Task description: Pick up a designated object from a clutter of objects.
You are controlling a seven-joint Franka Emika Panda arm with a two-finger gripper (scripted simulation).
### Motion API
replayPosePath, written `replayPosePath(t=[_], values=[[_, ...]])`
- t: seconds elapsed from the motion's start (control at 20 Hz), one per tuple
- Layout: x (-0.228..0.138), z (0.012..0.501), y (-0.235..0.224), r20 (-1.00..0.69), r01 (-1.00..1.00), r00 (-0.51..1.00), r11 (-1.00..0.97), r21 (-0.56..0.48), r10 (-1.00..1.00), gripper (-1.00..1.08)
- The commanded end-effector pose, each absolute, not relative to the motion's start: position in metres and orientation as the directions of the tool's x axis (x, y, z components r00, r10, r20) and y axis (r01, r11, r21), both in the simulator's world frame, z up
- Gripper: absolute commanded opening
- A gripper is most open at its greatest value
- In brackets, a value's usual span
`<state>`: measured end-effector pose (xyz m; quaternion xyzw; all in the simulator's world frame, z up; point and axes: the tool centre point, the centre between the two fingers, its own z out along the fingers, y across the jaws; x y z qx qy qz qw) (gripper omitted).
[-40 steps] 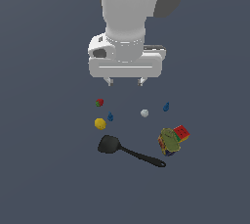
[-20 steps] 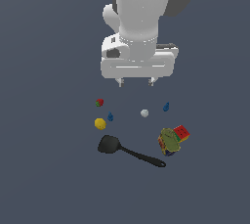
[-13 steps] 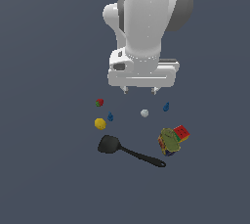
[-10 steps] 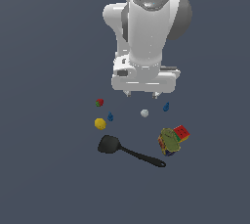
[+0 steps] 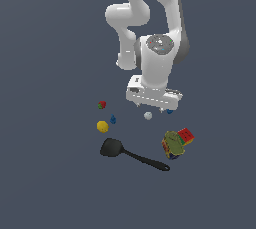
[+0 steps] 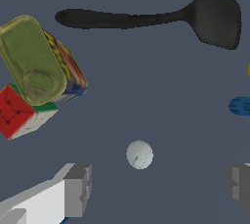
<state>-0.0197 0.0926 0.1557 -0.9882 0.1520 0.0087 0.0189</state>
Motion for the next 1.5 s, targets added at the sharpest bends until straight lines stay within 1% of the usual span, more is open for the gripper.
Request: replayPosePath(t=[0.0,0.3,0.6,1.1,1.45], values=[[-0.029,0.134,0.098,-0.021,-0.347,0.938,-0.937,-0.029,-0.346,1.00],[-0.048,0.096,0.105,-0.012,-0.427,0.904,-0.904,-0.013,-0.426,1.00],[-0.060,0.076,0.107,-0.003,-0.470,0.882,-0.882,-0.003,-0.470,1.00],[-0.063,0.068,0.108,-0.001,-0.479,0.878,-0.878,0.000,-0.479,1.00],[-0.064,0.041,0.107,-0.001,-0.481,0.877,-0.877,0.000,-0.481,1.00]])
